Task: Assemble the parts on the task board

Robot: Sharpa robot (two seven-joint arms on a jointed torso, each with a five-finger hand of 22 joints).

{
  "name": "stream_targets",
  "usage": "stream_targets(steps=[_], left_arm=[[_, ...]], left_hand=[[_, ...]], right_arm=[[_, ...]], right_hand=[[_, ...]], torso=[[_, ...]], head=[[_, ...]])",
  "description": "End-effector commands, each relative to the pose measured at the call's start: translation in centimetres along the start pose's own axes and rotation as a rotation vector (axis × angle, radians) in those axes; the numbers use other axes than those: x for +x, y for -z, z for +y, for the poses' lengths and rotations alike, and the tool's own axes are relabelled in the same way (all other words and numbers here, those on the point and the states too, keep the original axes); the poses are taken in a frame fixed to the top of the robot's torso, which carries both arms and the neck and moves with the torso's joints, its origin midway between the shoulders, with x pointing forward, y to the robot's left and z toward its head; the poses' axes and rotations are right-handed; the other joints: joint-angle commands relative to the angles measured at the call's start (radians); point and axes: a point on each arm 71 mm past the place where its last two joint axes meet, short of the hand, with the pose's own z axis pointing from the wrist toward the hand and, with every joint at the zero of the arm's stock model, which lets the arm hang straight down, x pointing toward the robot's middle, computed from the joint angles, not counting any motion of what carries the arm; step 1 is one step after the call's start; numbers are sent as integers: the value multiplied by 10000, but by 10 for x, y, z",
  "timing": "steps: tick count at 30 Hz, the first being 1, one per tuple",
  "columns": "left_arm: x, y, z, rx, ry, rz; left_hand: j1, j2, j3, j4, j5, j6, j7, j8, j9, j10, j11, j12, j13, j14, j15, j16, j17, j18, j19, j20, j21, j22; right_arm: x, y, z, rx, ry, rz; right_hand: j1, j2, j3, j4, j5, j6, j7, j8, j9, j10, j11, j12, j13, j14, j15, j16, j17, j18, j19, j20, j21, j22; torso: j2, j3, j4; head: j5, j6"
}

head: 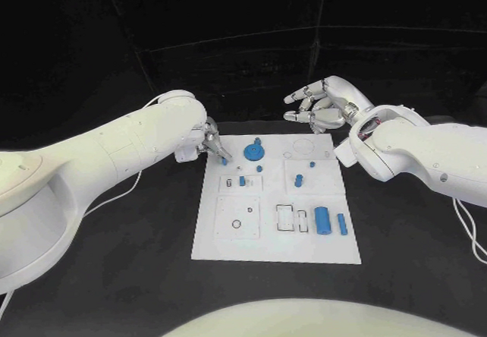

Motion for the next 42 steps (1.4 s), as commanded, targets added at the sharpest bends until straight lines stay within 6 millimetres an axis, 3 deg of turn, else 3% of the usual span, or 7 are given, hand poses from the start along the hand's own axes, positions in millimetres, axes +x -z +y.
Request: stream_targets(steps=[1, 6, 10, 17, 27, 34, 42], left_arm=[[-2, 0, -1, 154, 29, -163], [-3, 1, -1, 266, 95, -272], [-4, 1, 1, 386, 150, -363], [-6, 5, 5, 744, 751, -630], [2, 21, 10, 1578, 1747, -845], [17, 33, 17, 1988, 2004, -913], [41, 40, 27, 2136, 1757, -843]], left_hand=[[261, 125, 222, -131, -68, 39, -55, -59, -30, -20, -88, -39, -21, 1039, -84, 31, 2634, -44, 144, -29, 10, 45], [764, 417, 847, -568, -63, 5, -83, -103, -91, -40, -120, -89, -47, 1039, -111, 31, 2634, -42, 136, -62, -7, 36], [816, 390, 1332, -821, -64, 6, -59, -88, -110, -40, -86, -130, -72, 1039, -96, 31, 2634, -41, 128, -66, -27, 23], [400, 61, 2537, -1215, -25, 39, -33, 35, -108, -1, -87, -163, -96, 1039, -62, 31, 2634, -31, 123, -38, -66, 0], [-1428, -896, 5608, -1887, 196, 121, -44, 460, -70, 141, -111, -132, -145, 1039, -77, 31, 2634, -28, 153, -28, -103, 30], [-1832, -1112, 6260, -2104, 314, 142, -67, 619, -34, 194, -106, -101, -131, 1039, -89, 31, 2634, -27, 163, -44, -114, 41], [-1951, -1185, 6481, -2196, 346, 149, -77, 683, -22, 209, -116, -108, -150, 1039, -95, 31, 2634, -29, 170, -48, -112, 52]], right_arm=[[0, -1, 2, -104, -22, 41], [0, -1, 2, -89, -24, 57], [0, -1, 1, -70, -25, 72], [0, 0, 1, -43, -21, 84], [-2, 0, -1, -6, -5, 91], [-3, 1, -2, 24, 9, 90], [-4, 1, -4, 74, -3, 75]], right_hand=[[-32, 6, -3, 45, 25, -82, 13, -26, -7, -57, -8, 53, -16, -74, 28, -41, 13, 115, -75, 1, -35, -10], [-32, 6, -3, 45, 25, -82, 13, -26, -7, -57, -8, 53, -16, -74, 28, -41, 13, 115, -75, 1, -35, -10], [-32, 6, -3, 45, 25, -82, 13, -26, -7, -57, -8, 53, -16, -74, 28, -41, 13, 115, -75, 1, -35, -10], [-35, 10, -2, 55, 33, -83, 14, -23, -6, -61, -6, 59, -19, -75, 30, -47, 12, 118, -82, 3, -47, -22], [-35, 10, -2, 55, 33, -83, 14, -23, -6, -61, -6, 59, -19, -75, 30, -47, 12, 118, -82, 3, -47, -22], [-35, 10, -2, 55, 33, -83, 14, -23, -6, -61, -6, 59, -19, -75, 30, -47, 12, 118, -82, 3, -47, -22], [-35, 10, -2, 55, 33, -83, 14, -23, -6, -61, -6, 59, -19, -75, 30, -47, 12, 118, -82, 3, -47, -22]], torso=[[3, 3, -6], [-2, 6, -3], [-9, 4, 8], [-25, 18, 36], [-101, 56, 142], [-137, 86, 181], [-133, 80, 186]], head=[[-28, -1], [-30, -10], [-21, -1], [4, 6], [16, -45], [14, -87], [51, -107]])
